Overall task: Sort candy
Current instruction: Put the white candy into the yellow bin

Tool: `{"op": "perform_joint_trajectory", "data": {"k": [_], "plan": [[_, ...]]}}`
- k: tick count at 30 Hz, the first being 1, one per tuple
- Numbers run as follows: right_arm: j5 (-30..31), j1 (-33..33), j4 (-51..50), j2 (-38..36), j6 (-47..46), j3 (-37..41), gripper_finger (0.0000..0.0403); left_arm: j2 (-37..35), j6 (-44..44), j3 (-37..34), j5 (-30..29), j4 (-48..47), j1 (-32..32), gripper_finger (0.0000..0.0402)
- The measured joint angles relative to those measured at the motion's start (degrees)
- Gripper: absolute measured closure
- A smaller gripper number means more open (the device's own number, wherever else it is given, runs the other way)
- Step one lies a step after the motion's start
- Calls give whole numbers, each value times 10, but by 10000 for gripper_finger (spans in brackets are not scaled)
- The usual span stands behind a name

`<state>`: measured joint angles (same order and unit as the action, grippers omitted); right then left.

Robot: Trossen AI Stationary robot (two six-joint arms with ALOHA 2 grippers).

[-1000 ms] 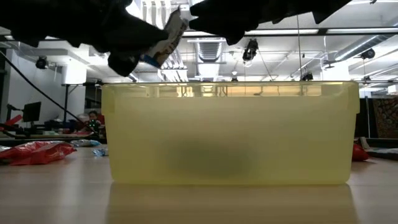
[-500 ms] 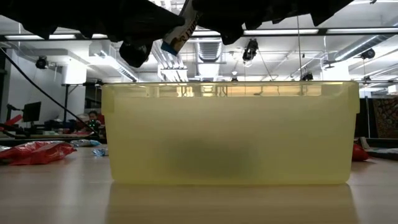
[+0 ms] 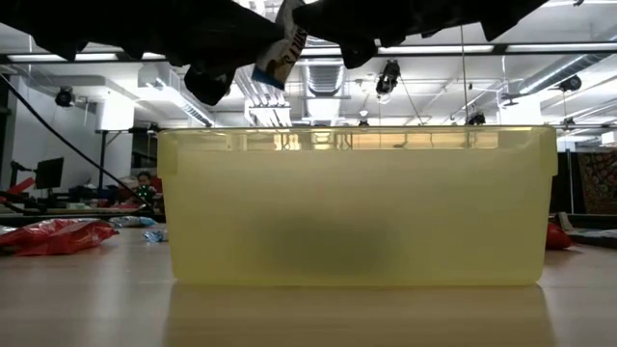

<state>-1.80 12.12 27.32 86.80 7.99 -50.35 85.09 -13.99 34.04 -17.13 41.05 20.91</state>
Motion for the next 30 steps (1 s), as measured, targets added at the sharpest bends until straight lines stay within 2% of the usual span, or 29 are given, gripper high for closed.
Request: {"op": "perform_joint_trajectory", "data": {"k": [6,13,18,25,30], "plan": [[-14,0,-73,-22,-51,0,388,-31,-1,0,-1,-68,0,310],[-172,1,-196,-38,-179,0,389,-93,-21,0,0,-194,0,297],[-177,4,-268,-37,-201,0,383,-120,-52,0,-9,-275,0,297],[-133,4,-269,-36,-211,0,301,-98,-103,0,-18,-319,-1,296],[-127,4,-266,-38,-211,0,248,-85,-145,-1,-19,-394,-1,291]]}}
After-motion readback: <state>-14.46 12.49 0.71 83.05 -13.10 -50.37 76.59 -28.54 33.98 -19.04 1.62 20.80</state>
